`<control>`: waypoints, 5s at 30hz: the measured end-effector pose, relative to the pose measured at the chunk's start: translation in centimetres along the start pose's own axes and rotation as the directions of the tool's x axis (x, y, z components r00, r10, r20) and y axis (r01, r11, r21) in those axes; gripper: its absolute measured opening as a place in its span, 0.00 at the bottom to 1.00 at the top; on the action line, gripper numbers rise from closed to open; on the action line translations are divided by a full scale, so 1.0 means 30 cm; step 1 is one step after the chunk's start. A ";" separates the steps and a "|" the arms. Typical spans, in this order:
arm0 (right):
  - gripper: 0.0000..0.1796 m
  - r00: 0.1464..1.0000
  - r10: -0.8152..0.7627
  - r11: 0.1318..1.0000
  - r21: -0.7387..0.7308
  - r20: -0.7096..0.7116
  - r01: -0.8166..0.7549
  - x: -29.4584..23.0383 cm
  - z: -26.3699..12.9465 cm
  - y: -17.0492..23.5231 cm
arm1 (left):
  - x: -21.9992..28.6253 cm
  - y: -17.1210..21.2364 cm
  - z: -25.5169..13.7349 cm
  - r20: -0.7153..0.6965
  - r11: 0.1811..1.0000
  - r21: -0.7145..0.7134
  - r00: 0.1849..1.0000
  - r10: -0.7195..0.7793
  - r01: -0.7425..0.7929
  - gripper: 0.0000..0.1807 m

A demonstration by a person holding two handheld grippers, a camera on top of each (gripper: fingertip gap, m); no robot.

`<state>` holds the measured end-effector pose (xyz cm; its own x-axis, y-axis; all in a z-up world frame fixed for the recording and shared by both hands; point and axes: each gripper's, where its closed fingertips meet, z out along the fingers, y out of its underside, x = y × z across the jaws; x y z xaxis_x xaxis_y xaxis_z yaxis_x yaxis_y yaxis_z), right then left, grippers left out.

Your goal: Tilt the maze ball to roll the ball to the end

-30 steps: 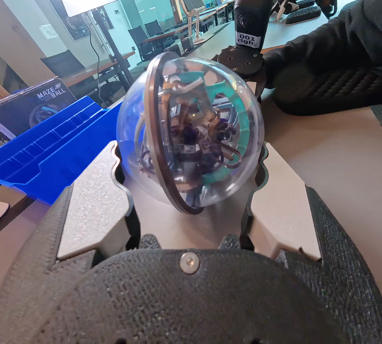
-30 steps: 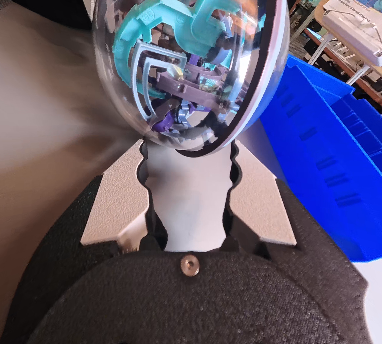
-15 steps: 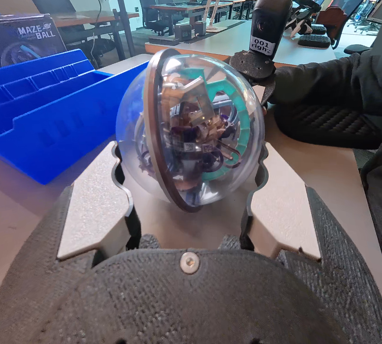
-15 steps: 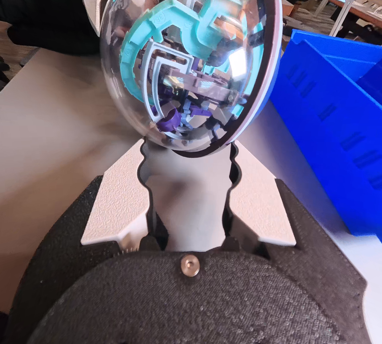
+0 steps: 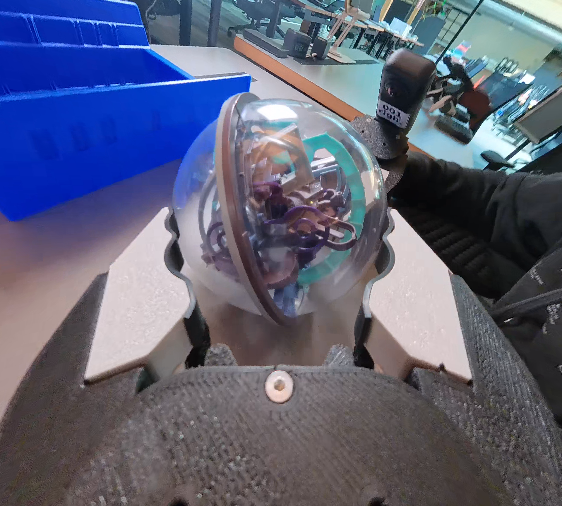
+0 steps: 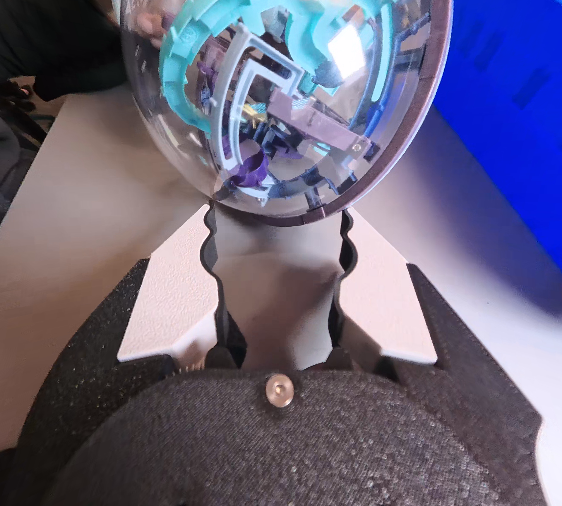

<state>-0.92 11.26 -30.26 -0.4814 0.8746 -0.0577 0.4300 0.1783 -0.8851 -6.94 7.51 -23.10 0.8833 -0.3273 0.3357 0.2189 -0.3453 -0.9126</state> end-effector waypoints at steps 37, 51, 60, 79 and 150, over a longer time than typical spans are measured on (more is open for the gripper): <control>0.45 0.972 -0.187 0.982 0.013 -0.144 0.191 0.040 -0.020 -0.026 | 0.061 -0.020 -0.002 0.028 0.848 0.174 0.863 0.504 -0.501 0.73; 0.45 0.779 -0.505 0.819 0.080 -0.371 0.568 0.036 -0.237 -0.447 | 0.282 -0.370 -0.111 0.248 0.393 0.476 0.549 0.798 -0.787 0.76; 0.45 0.660 -0.563 0.735 0.065 -0.498 0.675 0.003 -0.374 -0.596 | 0.477 -0.522 -0.134 0.307 0.120 0.467 0.288 0.907 -0.876 0.76; 0.45 0.676 -0.526 0.722 0.149 -0.517 0.676 -0.041 -0.434 -0.638 | 0.500 -0.585 -0.148 0.224 0.244 0.544 0.419 0.880 -0.803 0.75; 0.26 0.927 -0.307 0.861 0.353 -0.214 0.366 -0.203 -0.174 -0.147 | 0.043 0.066 -0.047 0.030 0.068 -0.027 0.067 0.997 -0.997 0.74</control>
<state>4.09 7.51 -23.58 -0.4153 0.8527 0.3168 -0.0758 0.3146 -0.9462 -5.96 5.16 -24.15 0.2899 -0.3395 -0.8948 -0.8773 0.2792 -0.3902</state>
